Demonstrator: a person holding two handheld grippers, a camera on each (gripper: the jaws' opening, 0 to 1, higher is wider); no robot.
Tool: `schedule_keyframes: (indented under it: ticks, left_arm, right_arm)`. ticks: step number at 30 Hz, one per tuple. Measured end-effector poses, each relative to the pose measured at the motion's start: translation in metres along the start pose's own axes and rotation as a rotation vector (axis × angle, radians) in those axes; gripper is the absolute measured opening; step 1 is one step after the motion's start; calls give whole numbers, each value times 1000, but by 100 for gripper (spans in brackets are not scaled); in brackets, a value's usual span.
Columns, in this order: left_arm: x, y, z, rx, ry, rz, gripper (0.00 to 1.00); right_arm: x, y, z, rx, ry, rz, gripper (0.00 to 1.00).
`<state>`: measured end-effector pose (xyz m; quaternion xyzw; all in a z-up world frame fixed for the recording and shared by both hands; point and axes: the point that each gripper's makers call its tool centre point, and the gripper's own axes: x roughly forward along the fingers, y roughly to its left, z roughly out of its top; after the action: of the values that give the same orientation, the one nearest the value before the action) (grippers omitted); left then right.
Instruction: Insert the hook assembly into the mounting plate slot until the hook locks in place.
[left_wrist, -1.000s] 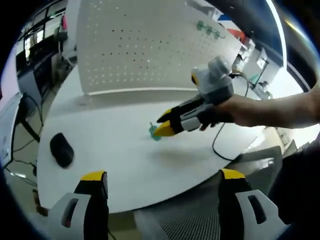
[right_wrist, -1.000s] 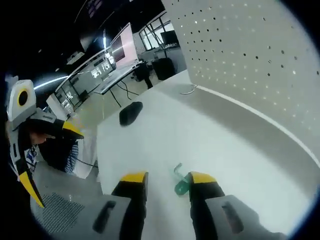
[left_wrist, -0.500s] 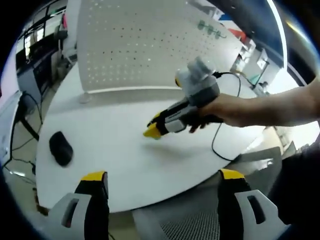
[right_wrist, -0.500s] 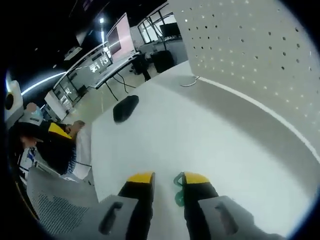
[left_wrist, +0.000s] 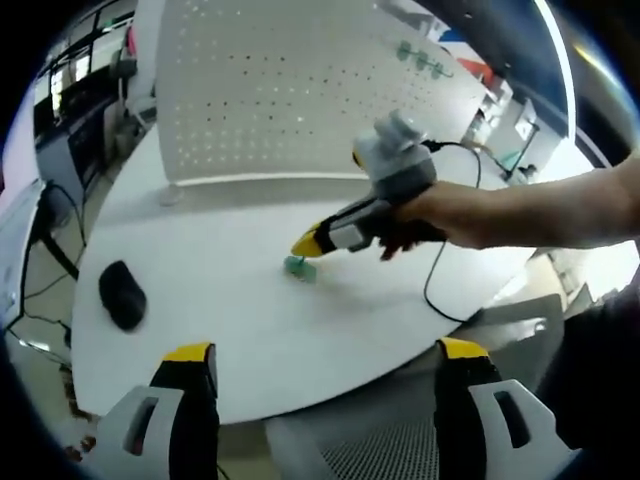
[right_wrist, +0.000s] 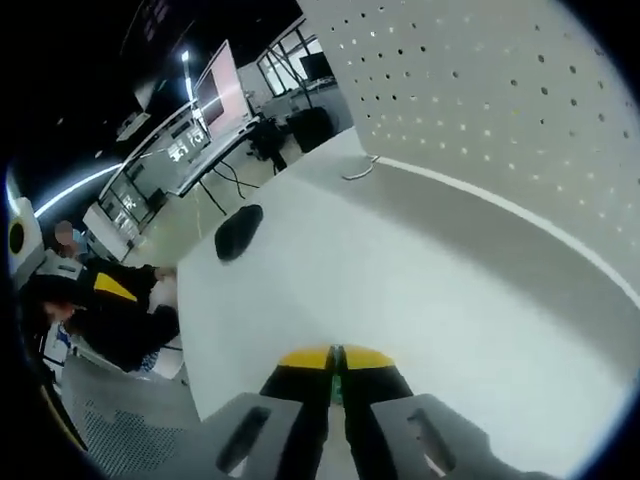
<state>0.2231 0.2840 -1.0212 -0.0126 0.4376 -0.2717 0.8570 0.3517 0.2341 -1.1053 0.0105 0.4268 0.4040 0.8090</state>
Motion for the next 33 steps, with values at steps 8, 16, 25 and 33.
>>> schedule_keyframes:
  ticks: [8,16,25,33]
  left_arm:
    - [-2,-2,7,2,-19,4,91]
    - [-10,7,38,-41,-102,28,89]
    - [-18,4,82,-100,-247,24,83]
    - [-13,-23,105,-54,-282,-30,72]
  right_arm:
    - [-20,2,18,-29,-67,-18,0]
    - [-64,14,67,-22,-242,-17,0]
    - [-120,46,98,6,-405,25,0]
    - [-163,75,103,54,-526,59,0]
